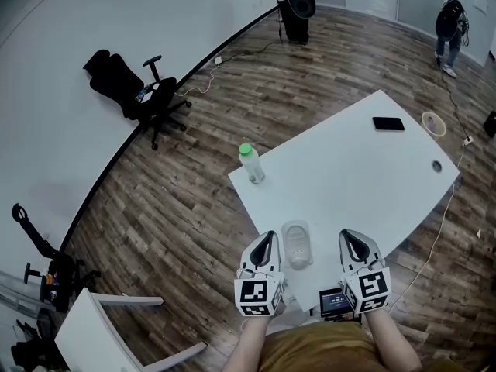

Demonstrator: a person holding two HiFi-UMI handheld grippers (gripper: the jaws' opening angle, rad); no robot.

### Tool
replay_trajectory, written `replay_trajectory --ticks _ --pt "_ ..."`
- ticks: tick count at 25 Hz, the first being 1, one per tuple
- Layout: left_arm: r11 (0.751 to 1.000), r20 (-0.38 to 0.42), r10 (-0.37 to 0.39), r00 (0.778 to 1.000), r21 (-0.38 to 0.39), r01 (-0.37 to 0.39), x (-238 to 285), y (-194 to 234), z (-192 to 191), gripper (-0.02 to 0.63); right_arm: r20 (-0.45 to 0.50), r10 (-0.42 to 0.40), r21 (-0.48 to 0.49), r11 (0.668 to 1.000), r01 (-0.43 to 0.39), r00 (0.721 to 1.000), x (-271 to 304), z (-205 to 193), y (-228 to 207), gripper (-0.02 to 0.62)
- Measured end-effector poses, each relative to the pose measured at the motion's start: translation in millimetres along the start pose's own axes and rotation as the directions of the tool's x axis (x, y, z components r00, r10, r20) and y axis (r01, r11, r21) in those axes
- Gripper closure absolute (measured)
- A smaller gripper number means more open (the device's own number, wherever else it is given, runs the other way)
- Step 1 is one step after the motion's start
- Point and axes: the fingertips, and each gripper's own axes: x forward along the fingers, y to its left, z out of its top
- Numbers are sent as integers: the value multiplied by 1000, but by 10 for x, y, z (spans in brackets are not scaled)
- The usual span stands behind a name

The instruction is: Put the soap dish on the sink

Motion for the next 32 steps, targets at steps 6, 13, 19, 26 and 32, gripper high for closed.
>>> replay_trajectory --ticks 6,13,19,26,32 --pt "1000 47 -6 999 -3 6 -119 91 242 600 132 55 63 996 -64 990 -85 357 56 588" --pt "996 203 -78 976 -27 86 -293 0 733 600 169 33 -10 999 -31 985 -85 635 128 588" --pt "999 230 -35 973 8 34 -398 89 882 600 234 9 -1 1000 -9 972 -200 863 78 588" --pt "1000 252 -3 968 1 2 -453 201 1008 600 212 -7 -28 1000 13 977 -202 868 32 588" --pt "1000 252 -5 968 10 2 -462 195 1018 600 206 -4 -28 1000 10 978 -177 851 66 588"
